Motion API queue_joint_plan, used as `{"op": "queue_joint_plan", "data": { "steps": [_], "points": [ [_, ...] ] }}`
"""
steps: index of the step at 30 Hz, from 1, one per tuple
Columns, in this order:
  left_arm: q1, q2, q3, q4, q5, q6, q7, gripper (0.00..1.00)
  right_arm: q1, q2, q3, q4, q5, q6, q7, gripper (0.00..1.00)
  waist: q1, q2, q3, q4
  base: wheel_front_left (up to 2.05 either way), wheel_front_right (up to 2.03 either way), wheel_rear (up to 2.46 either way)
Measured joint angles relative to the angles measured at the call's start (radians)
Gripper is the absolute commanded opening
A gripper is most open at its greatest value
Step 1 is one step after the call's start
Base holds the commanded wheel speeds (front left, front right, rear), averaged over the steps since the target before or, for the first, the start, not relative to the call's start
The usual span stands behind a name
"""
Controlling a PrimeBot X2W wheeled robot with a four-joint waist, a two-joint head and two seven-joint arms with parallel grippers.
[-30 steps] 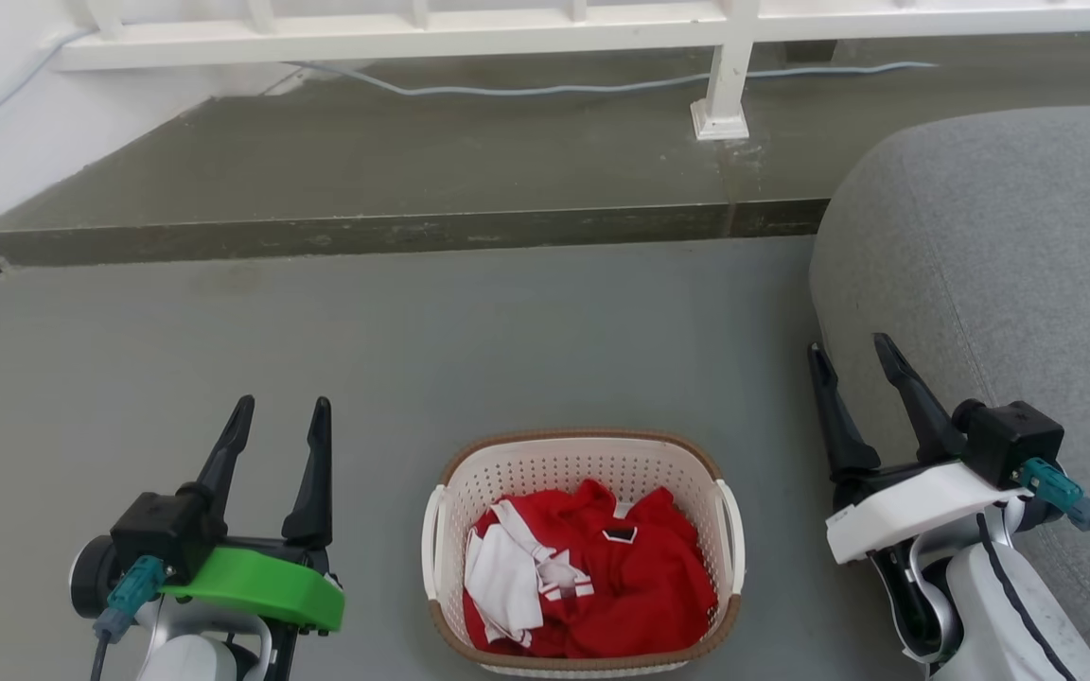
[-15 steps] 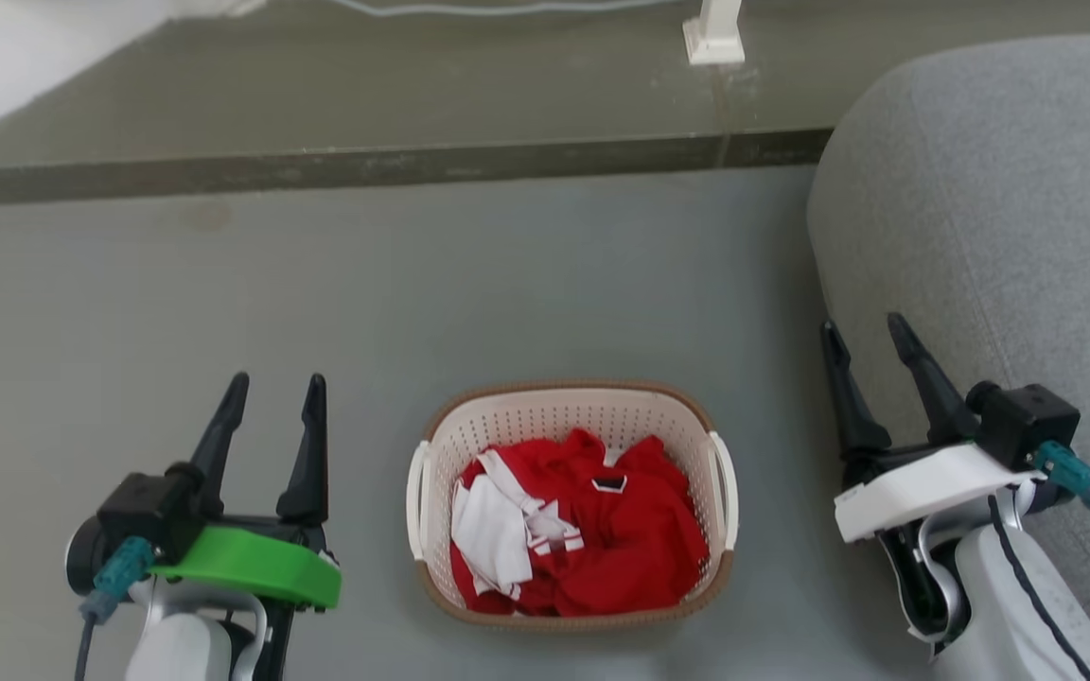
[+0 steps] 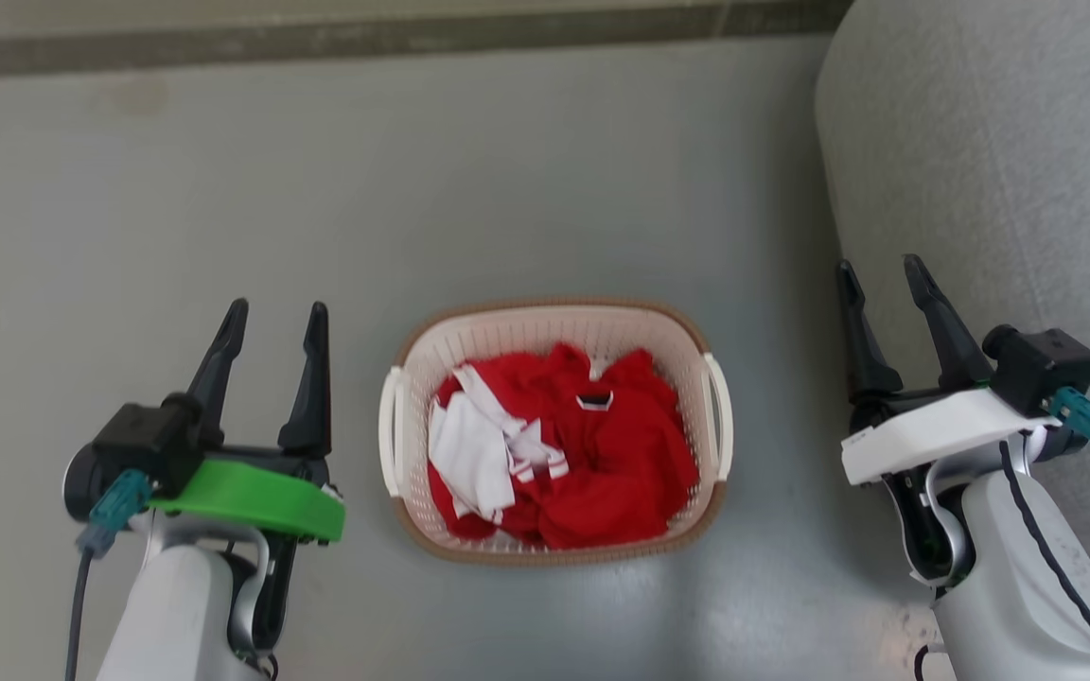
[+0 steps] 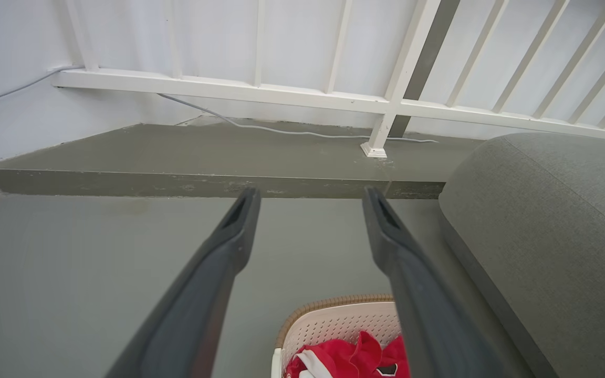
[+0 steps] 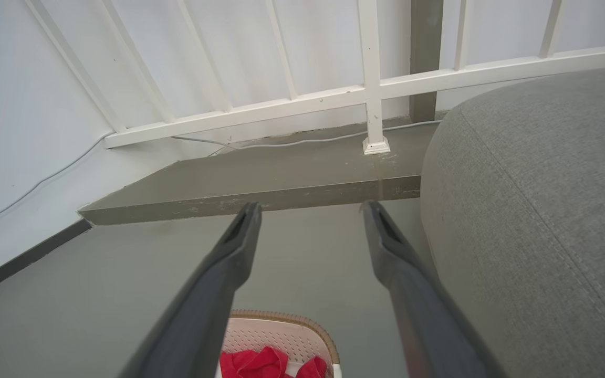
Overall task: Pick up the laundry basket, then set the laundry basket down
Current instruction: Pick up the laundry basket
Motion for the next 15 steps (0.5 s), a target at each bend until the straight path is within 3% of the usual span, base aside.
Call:
{"op": "queue_joint_plan", "data": {
  "steps": [15],
  "points": [
    [-0.164,-0.004,-0.079,0.193,-0.04,-0.001,-0.001,1.0,-0.129,0.001,-0.01,0.186,0.018,0.003,0.0,1.0,0.0,0.0,0.214,-0.002,0.0,0.0,0.0]
  ]
}}
